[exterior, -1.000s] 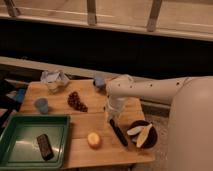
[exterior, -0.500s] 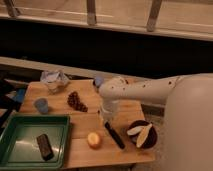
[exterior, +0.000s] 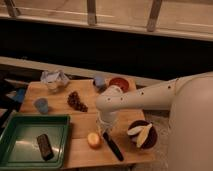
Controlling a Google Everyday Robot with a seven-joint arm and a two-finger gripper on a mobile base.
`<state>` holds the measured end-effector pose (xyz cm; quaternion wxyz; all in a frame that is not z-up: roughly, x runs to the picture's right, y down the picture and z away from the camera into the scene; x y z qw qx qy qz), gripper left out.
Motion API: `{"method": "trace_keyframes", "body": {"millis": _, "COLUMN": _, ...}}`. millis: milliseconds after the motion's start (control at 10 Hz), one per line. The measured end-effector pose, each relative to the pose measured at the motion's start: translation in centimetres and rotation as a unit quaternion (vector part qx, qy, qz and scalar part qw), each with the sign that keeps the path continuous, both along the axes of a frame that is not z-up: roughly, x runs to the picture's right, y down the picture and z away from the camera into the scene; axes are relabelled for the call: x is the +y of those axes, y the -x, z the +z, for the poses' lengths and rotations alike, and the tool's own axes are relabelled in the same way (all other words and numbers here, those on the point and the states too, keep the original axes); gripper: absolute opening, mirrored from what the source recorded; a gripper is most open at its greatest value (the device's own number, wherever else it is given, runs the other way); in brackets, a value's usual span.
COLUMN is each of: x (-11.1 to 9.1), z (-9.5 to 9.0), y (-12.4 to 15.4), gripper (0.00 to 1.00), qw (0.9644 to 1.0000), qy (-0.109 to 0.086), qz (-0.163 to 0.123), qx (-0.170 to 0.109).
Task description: Wipe table surface with brush
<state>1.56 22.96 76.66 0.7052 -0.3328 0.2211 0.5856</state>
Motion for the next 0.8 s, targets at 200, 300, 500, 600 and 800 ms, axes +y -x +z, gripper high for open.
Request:
{"method": "trace_keyframes", "body": {"millis": 200, "x": -1.3, "z": 1.1, "y": -1.5, "gripper": 0.0, "qw": 0.9999, "qy": -0.005, "qz": 0.01, "qx": 0.013}}
{"method": "trace_keyframes", "body": {"millis": 300, "x": -2.5, "z": 2.0, "y": -2.3, "gripper": 0.0, "qw": 0.9997, "qy": -0.01, "qz": 0.013, "qx": 0.016}}
{"method": "trace_keyframes", "body": {"millis": 500, "x": -5.7, "z": 4.2, "y": -4.4, "gripper": 0.0, "qw": 0.9993, "qy": -0.02, "qz": 0.024, "qx": 0.019}}
{"method": "trace_keyframes", "body": {"millis": 600, "x": -6.5, "z": 4.7, "y": -4.6, "gripper": 0.0, "qw": 0.9993, "qy": -0.023, "qz": 0.024, "qx": 0.016}}
{"method": "trace_keyframes", "body": {"millis": 800, "x": -7.8, "z": 5.2, "y": -4.3, "gripper": 0.0, "qw": 0.9994, "qy": -0.029, "qz": 0.017, "qx": 0.003}}
